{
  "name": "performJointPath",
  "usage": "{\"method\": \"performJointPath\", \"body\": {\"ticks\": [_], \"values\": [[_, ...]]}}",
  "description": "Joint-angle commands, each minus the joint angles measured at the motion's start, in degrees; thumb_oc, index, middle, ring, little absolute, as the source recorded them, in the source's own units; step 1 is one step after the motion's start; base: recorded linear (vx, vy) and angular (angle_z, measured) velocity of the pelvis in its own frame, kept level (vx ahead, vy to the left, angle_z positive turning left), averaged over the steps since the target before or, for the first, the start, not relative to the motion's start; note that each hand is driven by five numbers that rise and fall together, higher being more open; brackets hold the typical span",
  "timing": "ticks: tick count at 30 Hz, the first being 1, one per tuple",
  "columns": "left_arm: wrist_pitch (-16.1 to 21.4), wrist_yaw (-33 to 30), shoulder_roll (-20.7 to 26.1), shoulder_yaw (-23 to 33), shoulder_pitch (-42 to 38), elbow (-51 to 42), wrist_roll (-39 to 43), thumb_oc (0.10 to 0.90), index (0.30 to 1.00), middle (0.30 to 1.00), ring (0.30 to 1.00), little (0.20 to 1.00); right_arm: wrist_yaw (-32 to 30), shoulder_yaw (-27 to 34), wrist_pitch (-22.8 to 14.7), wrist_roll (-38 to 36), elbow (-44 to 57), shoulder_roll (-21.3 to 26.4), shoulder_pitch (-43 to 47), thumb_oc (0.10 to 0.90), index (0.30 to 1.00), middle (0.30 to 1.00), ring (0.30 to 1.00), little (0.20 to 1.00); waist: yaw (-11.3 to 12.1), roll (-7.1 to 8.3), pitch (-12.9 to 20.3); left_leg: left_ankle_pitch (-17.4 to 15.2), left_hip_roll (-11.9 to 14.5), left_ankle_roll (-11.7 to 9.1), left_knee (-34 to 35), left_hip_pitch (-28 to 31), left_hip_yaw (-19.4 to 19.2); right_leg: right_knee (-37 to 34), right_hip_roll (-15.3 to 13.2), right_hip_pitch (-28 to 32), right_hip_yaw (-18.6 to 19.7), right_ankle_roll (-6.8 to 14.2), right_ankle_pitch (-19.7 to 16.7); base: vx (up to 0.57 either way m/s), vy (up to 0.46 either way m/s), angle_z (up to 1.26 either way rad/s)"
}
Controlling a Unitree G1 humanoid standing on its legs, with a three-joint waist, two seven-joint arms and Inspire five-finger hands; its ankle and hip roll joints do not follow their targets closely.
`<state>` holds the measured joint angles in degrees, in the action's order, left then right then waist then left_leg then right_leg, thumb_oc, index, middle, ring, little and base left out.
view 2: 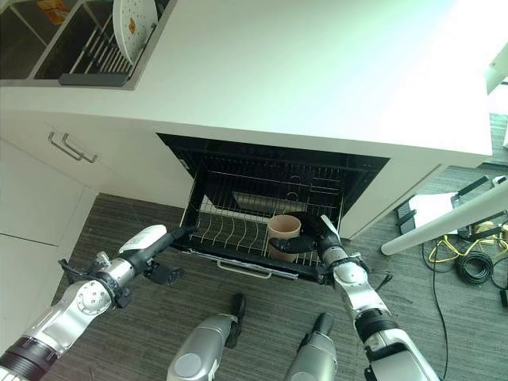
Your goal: Place the dishes in the dishwasher.
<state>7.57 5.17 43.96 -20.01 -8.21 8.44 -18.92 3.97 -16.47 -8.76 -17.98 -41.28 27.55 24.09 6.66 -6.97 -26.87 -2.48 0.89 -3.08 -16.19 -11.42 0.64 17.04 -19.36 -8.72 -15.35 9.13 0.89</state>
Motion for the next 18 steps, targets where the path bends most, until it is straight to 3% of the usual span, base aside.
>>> {"method": "performJointPath", "body": {"ticks": [1,4,6,18], "values": [[1.46,-2.45,1.23,2.53,-0.77,-2.92,-1.05,0.8,0.9,0.9,0.9,0.9,-3.16,0.29,-4.38,4.23,-2.2,2.93,-1.12,0.8,0.9,0.9,0.9,0.9,0.2,1.52,2.65,-7.2,2.61,0.36,-1.0,0.88,-3.6,0.15,-0.3,-0.53,2.11,1.84,3.77,0.0,0.0,0.0],[1.45,-2.42,1.16,2.24,-1.16,-2.66,-1.04,0.8,0.9,0.9,0.9,0.9,-6.15,0.38,-7.95,6.98,-1.57,3.33,-0.61,0.8,0.9,0.9,0.9,0.9,0.07,1.34,2.59,-7.27,2.5,0.36,-1.0,0.92,-3.5,0.15,-0.28,-0.55,2.33,1.86,3.79,0.0,0.0,0.0],[0.98,-2.76,0.86,1.96,-1.02,-2.75,-0.82,0.8,0.9,0.9,0.9,0.9,-11.55,0.92,-10.4,9.2,1.8,3.97,-0.43,0.8,0.9,0.9,0.9,0.9,-0.4,0.93,2.61,-7.42,2.21,0.43,-1.0,1.0,-3.45,0.15,-0.24,-0.7,2.82,1.85,3.88,0.02,0.044,-0.02],[1.65,-2.46,0.23,2.55,0.46,-2.77,-0.49,0.8,0.9,0.9,0.9,0.9,-14.01,3.52,-15.42,9.11,5.73,4.84,-2.18,0.8,0.9,0.9,0.9,0.9,-1.17,-0.19,3.04,-7.98,1.93,0.57,-1.0,1.81,-3.87,0.15,-0.58,-0.35,3.18,2.0,4.13,0.01,0.021,-0.01]]}}
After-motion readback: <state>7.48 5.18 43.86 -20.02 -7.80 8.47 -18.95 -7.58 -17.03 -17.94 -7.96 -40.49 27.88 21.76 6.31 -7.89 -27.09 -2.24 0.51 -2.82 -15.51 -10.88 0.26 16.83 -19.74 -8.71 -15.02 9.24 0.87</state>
